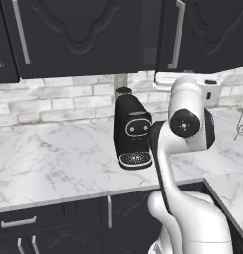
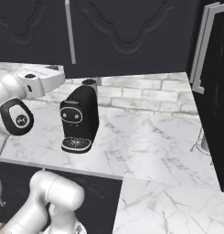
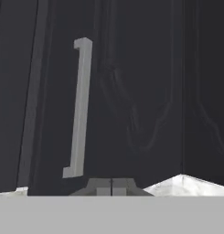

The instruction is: Get the candle and the wine from the cabinet and move them to the dining counter.

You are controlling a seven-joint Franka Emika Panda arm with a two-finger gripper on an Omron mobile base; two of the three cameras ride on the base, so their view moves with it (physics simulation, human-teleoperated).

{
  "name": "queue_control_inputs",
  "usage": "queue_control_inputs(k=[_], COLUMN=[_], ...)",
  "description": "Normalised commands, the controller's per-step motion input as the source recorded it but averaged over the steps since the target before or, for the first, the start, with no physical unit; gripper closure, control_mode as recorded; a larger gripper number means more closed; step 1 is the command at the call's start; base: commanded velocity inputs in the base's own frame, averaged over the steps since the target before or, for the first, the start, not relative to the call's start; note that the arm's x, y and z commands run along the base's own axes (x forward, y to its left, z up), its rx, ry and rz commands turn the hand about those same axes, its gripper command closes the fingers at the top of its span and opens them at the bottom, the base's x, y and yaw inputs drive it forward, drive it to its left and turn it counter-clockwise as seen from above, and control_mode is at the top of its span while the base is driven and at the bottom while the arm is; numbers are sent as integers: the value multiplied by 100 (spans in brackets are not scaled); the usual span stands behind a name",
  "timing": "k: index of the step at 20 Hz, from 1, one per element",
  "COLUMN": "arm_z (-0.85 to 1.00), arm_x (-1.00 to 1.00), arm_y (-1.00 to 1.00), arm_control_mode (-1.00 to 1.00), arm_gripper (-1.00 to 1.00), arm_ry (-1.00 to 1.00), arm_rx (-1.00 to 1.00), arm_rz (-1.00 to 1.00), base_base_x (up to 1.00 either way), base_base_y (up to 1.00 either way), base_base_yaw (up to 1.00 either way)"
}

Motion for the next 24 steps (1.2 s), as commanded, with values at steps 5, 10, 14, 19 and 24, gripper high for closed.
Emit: queue_control_inputs(k=[5, 10, 14, 19, 24], arm_z=[0, 2, 6, 3, 0], arm_x=[32, 40, 24, 38, 60], arm_y=[83, 64, 21, 6, -1], arm_control_mode=[-100, -100, -100, -100, -100], arm_gripper=[-100, -100, -100, -100, -100], arm_ry=[0, -3, -3, 0, 0], arm_rx=[-6, -1, 0, 0, 0], arm_rz=[-36, -31, -19, -14, -9], base_base_x=[0, 0, 0, 0, 0], base_base_y=[0, 0, 0, 0, 0], base_base_yaw=[0, 0, 0, 0, 0])
